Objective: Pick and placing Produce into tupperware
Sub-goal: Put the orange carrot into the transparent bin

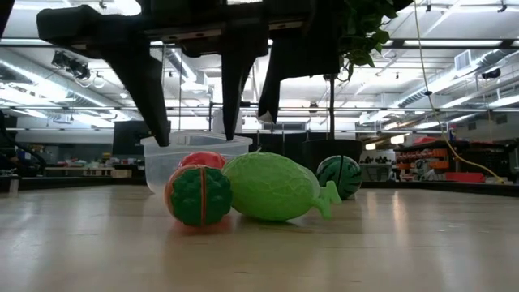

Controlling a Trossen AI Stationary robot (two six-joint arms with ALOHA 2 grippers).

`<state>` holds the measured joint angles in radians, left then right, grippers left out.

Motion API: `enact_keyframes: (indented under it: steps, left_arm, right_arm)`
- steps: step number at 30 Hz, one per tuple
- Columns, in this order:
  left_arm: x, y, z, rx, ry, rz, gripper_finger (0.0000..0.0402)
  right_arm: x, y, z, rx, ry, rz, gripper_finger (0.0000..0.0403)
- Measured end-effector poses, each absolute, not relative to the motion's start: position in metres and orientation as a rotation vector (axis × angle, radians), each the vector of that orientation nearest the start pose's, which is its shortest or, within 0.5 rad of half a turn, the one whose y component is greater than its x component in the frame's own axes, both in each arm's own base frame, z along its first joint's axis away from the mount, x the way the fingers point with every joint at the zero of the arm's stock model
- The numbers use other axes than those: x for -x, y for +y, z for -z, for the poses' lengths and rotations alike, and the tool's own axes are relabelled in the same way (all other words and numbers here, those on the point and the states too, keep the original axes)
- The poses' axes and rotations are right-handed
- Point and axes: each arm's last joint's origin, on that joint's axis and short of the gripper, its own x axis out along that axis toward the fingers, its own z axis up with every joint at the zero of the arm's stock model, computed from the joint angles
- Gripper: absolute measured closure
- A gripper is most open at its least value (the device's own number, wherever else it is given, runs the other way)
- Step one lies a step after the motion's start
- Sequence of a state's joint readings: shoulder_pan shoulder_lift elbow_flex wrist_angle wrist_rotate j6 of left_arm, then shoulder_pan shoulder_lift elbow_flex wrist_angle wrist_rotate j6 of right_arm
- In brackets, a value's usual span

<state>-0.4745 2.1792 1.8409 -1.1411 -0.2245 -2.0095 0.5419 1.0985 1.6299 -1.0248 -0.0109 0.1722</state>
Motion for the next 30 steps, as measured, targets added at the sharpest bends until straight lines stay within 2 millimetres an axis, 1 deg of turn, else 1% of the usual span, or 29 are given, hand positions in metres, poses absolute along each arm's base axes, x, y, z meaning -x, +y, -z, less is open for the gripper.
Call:
enact_keyframes:
  steps: [3,7,15,25,30]
  left_arm:
    - [-0.386,-0.191,-0.2,1.171,0.963,-1.138,0.0139]
    - [-0.387,-0.192,-0.197,1.186,0.954,-1.155,0.0136]
    - [-0.388,-0.199,-0.181,1.189,0.972,-1.187,0.0156]
    - [-0.39,-0.2,-0.179,1.202,0.968,-1.174,0.017]
    - [-0.392,-0.202,-0.171,1.201,0.978,-1.178,0.0171]
  right_arm:
    - [-0.142,0.086,-0.469,-0.034,0.527,-0.498,0.0332]
    - [-0.142,0.086,-0.469,-0.034,0.526,-0.498,0.0331]
    - [-0.142,0.086,-0.469,-0.034,0.528,-0.501,0.0331]
    - [-0.142,0.086,-0.468,-0.032,0.538,-0.502,0.0332]
    - [-0.141,0.086,-0.467,-0.03,0.55,-0.502,0.0332]
